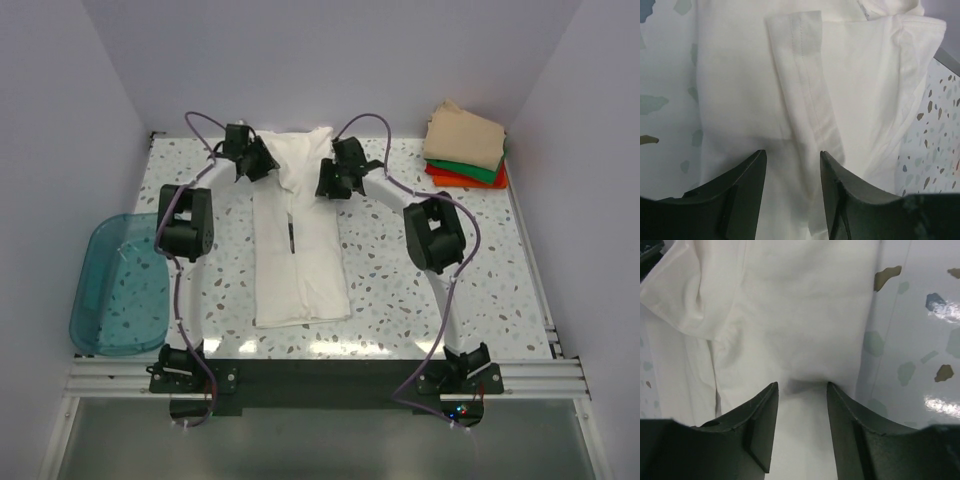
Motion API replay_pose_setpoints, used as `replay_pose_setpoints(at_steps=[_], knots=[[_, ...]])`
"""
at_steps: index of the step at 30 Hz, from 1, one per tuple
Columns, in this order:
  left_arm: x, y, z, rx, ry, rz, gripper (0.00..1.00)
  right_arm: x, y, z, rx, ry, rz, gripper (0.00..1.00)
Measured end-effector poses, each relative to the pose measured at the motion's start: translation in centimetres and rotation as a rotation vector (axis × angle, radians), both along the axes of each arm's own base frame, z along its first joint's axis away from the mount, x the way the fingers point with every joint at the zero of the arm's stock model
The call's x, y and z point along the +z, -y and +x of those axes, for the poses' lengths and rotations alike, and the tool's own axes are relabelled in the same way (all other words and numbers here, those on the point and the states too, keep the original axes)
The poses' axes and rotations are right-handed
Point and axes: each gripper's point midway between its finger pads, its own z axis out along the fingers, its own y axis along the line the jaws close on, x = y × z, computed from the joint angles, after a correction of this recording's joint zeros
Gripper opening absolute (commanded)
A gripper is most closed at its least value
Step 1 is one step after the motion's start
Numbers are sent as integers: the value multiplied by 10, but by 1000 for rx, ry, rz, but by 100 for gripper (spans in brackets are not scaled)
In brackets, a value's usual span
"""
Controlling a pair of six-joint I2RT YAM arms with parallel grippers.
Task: Fold and stack the t-shirts
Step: Fold the tshirt
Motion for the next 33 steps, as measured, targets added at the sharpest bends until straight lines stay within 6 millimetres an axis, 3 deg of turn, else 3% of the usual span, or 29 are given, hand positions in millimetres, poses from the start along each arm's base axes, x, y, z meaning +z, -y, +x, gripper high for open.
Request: replay_pose_setpoints(at_steps=[2, 5, 8, 10, 13, 16, 18, 20, 23, 26, 29, 33], knots=[[6, -3, 2, -12, 13, -16, 59, 3, 6, 2, 2, 0, -11, 55], [24, -9, 2, -14, 37, -29, 60, 9, 13, 1, 4, 1, -25, 58], [64, -16, -16, -3, 86, -39, 56, 26, 23, -16, 1, -4, -32, 55], [98, -21, -48, 7, 126, -42, 51, 41, 31, -36, 0, -10, -28, 50], [146, -26, -109, 27, 206, -45, 44, 69, 46, -81, -5, -2, -6, 43], [168, -20, -173, 23, 269, -49, 36, 86, 53, -132, 13, 13, 18, 41], [159, -7, -214, -9, 271, -54, 34, 86, 50, -166, 46, 14, 30, 41], [136, 6, -249, -46, 236, -57, 31, 76, 46, -198, 84, -3, 32, 40], [85, 24, -307, -120, 129, -52, 31, 52, 49, -240, 124, -53, 18, 40], [50, 33, -352, -173, 55, -53, 31, 32, 62, -262, 117, -100, -5, 40], [40, 41, -377, -214, 43, -72, 31, 27, 68, -268, 97, -104, -11, 40], [37, 53, -387, -247, 44, -92, 31, 29, 71, -271, 81, -85, 9, 40]])
